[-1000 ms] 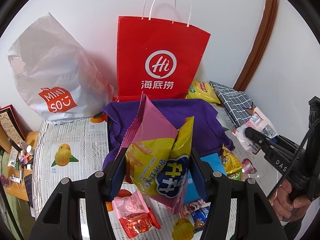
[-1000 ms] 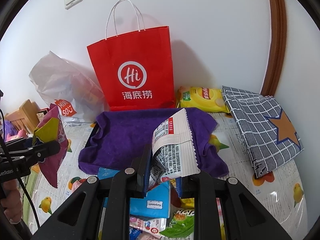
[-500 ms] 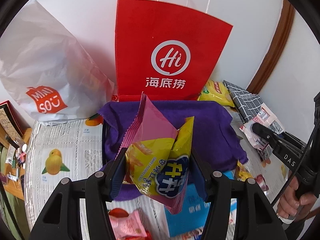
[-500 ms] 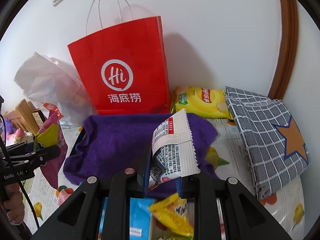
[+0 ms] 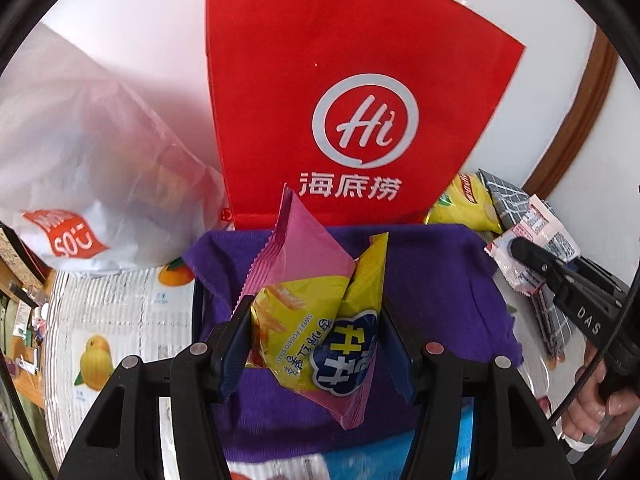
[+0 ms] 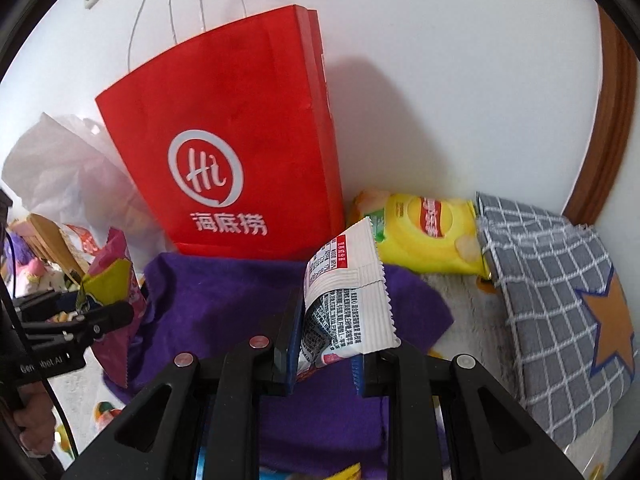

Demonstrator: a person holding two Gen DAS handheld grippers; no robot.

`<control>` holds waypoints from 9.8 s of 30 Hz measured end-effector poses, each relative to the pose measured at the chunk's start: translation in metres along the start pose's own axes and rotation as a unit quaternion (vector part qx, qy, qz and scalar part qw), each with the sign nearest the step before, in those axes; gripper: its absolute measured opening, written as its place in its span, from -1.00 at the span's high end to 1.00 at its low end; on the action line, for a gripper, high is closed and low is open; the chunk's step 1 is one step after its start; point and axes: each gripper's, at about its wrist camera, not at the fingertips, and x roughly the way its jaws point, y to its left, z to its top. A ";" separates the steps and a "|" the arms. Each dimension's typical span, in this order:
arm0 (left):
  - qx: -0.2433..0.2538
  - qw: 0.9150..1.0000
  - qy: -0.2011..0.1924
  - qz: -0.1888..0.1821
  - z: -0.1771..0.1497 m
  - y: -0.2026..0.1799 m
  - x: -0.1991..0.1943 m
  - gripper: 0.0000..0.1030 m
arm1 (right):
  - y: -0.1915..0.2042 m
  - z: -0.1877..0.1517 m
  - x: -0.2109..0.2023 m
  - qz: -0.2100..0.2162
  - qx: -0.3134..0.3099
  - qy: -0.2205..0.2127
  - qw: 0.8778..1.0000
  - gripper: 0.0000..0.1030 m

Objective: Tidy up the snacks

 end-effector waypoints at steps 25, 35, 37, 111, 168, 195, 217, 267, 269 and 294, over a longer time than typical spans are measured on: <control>-0.007 0.994 0.104 0.011 -0.006 -0.002 0.086 -0.11 | 0.001 -0.030 0.079 0.039 -0.033 0.120 0.992 0.57; 0.001 0.994 0.111 0.001 -0.007 -0.011 0.092 -0.14 | 0.003 -0.031 0.082 0.035 -0.040 0.125 0.991 0.40; 0.003 0.994 0.111 -0.002 -0.006 -0.015 0.092 -0.19 | 0.004 -0.030 0.078 0.039 -0.040 0.120 0.991 0.21; -0.089 0.993 0.068 0.040 -0.213 0.048 -0.029 -0.45 | -0.057 -0.241 -0.148 0.005 0.069 0.039 0.997 -0.09; -0.038 0.998 -0.013 0.047 -0.259 0.010 -0.061 0.04 | -0.037 -0.263 -0.149 -0.008 0.057 0.010 0.998 -0.07; -0.033 0.998 -0.047 0.025 -0.240 -0.006 -0.118 0.04 | -0.028 -0.245 -0.200 -0.013 0.047 -0.034 0.998 -0.06; -0.033 0.997 -0.071 0.002 -0.205 -0.003 -0.146 0.04 | -0.019 -0.211 -0.216 -0.020 0.036 -0.058 0.998 -0.06; -0.031 0.997 -0.075 -0.003 -0.140 0.011 -0.128 0.04 | 0.004 -0.139 -0.164 -0.013 0.010 -0.050 0.999 -0.07; -0.029 0.997 -0.078 -0.002 -0.138 0.012 -0.128 0.04 | 0.006 -0.137 -0.163 -0.011 0.010 -0.051 0.999 -0.06; -0.012 0.995 -0.093 0.013 -0.087 0.011 -0.114 0.04 | 0.021 -0.085 -0.128 0.002 -0.001 -0.064 0.998 -0.06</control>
